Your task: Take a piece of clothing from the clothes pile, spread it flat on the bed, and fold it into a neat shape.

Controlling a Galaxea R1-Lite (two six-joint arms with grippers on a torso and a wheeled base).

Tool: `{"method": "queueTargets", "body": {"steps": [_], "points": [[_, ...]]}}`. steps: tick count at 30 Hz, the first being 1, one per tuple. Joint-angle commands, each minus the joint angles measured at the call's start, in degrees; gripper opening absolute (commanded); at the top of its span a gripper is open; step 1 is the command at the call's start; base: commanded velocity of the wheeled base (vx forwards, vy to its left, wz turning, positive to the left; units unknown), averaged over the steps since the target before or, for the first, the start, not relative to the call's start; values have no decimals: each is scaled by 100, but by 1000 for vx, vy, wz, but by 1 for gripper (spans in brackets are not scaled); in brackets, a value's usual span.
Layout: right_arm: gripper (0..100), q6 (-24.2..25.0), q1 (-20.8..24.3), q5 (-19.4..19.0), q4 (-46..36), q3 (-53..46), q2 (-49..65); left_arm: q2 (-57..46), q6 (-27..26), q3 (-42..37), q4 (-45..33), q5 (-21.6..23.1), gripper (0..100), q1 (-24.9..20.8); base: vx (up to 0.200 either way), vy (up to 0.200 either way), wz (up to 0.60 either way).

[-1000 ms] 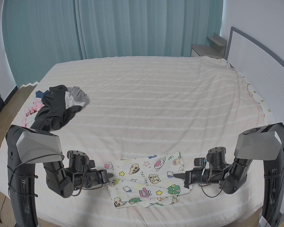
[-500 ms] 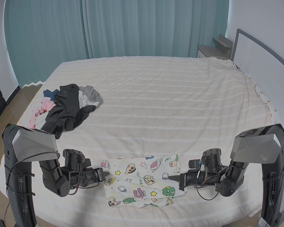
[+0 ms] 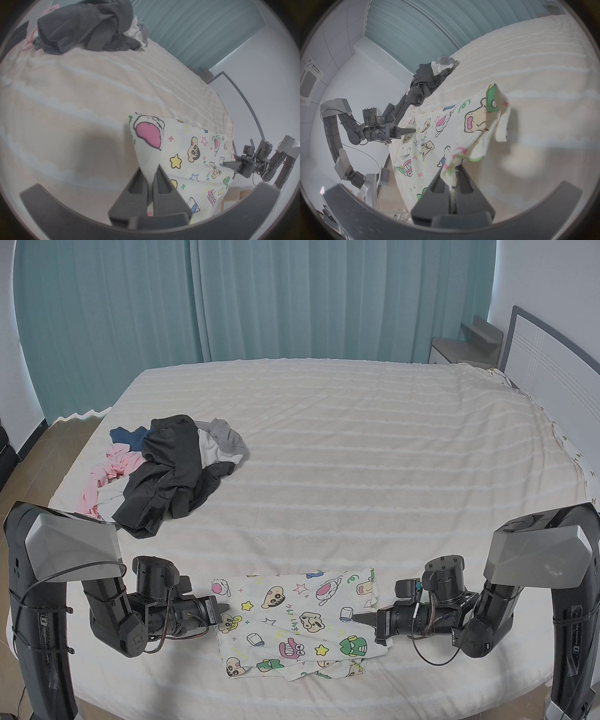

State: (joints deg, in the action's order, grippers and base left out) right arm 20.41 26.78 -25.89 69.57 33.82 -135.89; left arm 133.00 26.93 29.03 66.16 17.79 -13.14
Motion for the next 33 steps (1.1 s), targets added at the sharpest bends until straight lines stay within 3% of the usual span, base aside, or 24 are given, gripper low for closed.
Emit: {"method": "queueTargets", "body": {"steps": [1, 19, 20, 27, 33], "points": [[0, -2, 2, -3, 13, 2, -25, 33, -118, -2, 2, -82, 0, -4, 0, 0, 0], [0, -10, 81, 93, 13, 37, -96, 42, -267, -64, 11, -144, 0, -4, 0, 0, 0], [100, -2, 81, 111, 4, 11, -96, 7, -250, -90, 11, -117, 100, -4, 0, 0, 0], [100, -10, 11, 172, 39, -165, -8, -55, -276, -143, 99, -135, 100, 49, 0, 0, 0], [100, -2, -138, 524, 109, -525, 449, -626, -241, -345, 178, -135, 100, 418, 0, 0, 0]]}}
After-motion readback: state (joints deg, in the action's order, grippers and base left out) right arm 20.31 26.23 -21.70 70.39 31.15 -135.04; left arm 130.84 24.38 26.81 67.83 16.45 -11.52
